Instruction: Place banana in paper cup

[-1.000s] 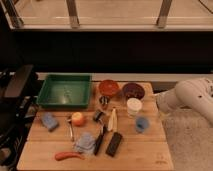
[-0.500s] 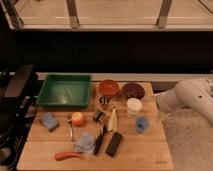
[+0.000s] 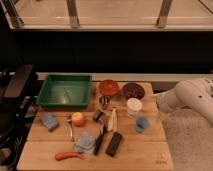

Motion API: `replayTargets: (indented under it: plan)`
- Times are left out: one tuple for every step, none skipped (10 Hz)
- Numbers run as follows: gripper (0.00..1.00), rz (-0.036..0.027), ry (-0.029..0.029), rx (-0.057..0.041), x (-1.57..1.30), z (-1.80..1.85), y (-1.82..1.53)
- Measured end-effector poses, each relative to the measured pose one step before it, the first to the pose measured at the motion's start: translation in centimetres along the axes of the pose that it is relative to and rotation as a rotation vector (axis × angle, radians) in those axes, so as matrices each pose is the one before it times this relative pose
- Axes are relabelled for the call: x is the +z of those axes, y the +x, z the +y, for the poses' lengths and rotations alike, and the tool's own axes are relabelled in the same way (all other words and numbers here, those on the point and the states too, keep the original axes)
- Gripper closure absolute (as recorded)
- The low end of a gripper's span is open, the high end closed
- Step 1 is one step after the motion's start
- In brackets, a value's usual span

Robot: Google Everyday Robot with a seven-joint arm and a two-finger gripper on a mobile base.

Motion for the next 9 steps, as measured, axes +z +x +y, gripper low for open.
replayTargets:
  plan:
    - [0.22, -0.00008, -0.00005, 0.00001, 0.006, 0.003, -0.002]
    - [0.22, -0.00008, -0.00001, -0.00004, 0.001, -0.003, -0.007]
    - [0.22, -0.00003, -0.0001, 0.00005, 0.004, 0.006, 0.002]
    - [0.22, -0.00003, -0.00001, -0.00001, 0.0, -0.001, -0.001]
    - [0.22, 0.0001, 0.00007, -0.00004, -0.006, -0.004, 0.001]
    - [0.22, 0.00023, 0.00028, -0.00001, -0.006, -0.011, 0.014]
    - [0.22, 0.00245, 0.00286, -0.00157, -0.035, -0.081, 0.053]
    - [0.22, 0.00372, 0.00843, -0.02215, -0.22, -0.309, -0.084]
    - [0.22, -0.0023, 0.00755, -0.05535, -0.486, -0.753, -0.612]
